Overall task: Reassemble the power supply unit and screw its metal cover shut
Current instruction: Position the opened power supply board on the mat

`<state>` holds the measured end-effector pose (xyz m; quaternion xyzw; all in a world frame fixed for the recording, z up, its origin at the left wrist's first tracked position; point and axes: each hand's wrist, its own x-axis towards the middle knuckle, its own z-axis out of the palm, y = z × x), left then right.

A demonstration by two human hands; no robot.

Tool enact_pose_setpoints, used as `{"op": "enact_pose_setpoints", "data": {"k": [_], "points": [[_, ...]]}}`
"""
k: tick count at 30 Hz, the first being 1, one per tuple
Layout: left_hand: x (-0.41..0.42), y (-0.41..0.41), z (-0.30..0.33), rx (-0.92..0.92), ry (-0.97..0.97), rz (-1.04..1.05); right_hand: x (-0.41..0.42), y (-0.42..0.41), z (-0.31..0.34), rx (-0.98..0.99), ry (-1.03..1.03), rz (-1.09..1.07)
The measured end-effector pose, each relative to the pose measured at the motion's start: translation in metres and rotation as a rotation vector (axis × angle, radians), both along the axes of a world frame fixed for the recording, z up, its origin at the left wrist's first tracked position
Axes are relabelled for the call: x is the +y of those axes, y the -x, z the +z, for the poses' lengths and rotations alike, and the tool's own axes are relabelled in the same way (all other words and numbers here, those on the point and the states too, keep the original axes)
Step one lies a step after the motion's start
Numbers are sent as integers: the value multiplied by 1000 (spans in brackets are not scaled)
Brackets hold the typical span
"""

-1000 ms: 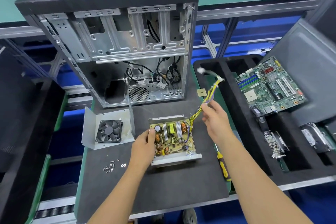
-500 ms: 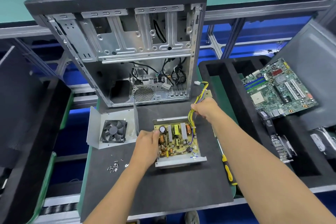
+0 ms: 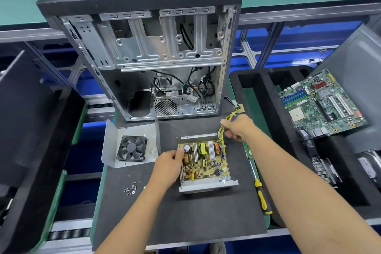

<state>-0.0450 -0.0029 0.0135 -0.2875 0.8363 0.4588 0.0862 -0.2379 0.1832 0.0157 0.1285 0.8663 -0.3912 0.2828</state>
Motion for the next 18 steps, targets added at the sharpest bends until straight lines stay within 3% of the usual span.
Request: {"op": "enact_pose_setpoints", "data": {"k": [2, 5, 10, 12, 14, 16, 18], "points": [[1, -4, -3, 17, -82, 41, 10, -13, 10, 84, 98, -116], [2, -7, -8, 43, -177, 92, 32, -52, 16, 262, 89, -166], [-2, -11, -15, 51, -198, 101, 44, -112, -2, 177, 168, 126], [-2, -14, -12, 51, -90, 93, 42, -115, -8, 170, 189, 165], [1, -16, -11, 67, 143, 27, 40, -112, -12, 200, 158, 242], [8, -19, -8, 102, 392, -79, 36, -108, -15, 304, 42, 381], [15, -19, -5, 114, 504, -130, 30, -104, -16, 414, -55, 428]]}}
